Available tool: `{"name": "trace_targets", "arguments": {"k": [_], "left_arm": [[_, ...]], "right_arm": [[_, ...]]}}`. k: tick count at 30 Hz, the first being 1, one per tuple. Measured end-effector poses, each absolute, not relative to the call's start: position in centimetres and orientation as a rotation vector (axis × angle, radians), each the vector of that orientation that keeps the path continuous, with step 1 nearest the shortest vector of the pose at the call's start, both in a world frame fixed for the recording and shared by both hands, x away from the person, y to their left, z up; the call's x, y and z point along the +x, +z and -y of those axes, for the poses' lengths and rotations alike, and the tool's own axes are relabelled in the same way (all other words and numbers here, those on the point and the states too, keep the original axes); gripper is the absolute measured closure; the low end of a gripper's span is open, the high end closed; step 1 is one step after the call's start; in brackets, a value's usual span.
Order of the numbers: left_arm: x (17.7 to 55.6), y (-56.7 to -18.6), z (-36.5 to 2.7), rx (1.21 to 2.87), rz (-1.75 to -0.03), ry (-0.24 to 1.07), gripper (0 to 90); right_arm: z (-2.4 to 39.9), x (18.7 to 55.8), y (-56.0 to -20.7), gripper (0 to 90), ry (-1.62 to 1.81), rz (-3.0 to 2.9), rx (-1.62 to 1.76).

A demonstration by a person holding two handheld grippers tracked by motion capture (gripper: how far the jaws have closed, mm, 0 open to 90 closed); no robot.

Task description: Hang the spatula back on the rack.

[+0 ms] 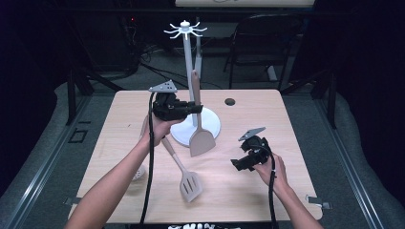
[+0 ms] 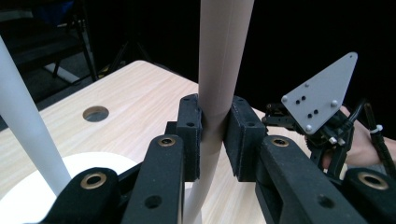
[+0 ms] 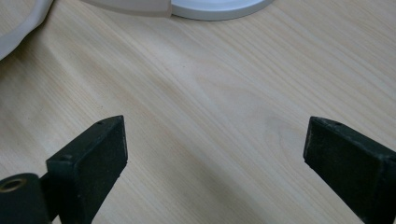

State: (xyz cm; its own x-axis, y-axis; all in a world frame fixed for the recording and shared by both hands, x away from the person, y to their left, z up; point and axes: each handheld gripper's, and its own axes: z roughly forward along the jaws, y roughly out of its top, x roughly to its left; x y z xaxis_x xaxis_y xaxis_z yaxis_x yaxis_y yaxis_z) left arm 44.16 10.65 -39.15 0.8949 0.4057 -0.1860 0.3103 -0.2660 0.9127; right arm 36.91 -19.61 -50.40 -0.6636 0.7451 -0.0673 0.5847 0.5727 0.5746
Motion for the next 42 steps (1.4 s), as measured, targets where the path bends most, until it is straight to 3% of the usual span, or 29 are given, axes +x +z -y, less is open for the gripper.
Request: {"name": "trace_targets", "arguments": {"k": [21, 42], "left_arm": [[46.8, -34.7, -11.6, 1.878, -0.485, 0.126, 77.0], [49.2, -33.2, -12.4, 1.858, -0.522, 0.098, 77.0]], "right_arm": [[19.5, 37.2, -50.7, 5.4, 0.742, -2.513, 1.102], [19.5, 37.2, -50.9, 5.3, 0.726, -2.535, 1.081]]}}
